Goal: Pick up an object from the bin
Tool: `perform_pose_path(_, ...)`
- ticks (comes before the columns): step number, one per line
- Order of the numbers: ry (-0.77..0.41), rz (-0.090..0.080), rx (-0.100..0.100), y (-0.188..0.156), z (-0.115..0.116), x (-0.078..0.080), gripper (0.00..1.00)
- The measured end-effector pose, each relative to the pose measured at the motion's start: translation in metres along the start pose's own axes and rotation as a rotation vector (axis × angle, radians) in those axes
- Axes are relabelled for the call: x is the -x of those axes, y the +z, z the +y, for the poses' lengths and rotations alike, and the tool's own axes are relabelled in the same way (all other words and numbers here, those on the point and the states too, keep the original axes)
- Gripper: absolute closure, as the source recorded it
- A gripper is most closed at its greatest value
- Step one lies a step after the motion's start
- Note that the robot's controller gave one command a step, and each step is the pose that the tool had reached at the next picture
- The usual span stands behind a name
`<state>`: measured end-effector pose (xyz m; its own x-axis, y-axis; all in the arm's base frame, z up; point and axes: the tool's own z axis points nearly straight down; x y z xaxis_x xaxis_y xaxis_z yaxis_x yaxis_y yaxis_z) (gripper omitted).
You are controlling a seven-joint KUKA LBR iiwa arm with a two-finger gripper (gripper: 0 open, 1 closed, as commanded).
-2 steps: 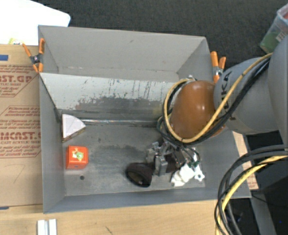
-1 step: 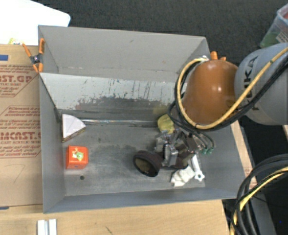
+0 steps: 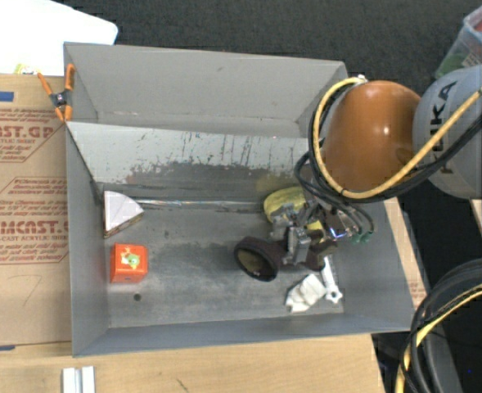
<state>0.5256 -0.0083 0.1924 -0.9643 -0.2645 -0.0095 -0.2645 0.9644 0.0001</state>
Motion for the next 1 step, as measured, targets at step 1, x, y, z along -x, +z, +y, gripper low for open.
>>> perform_pose_path(1,0.012,0.011,0.003,-0.0643,0.0054,-0.0088,1.00)
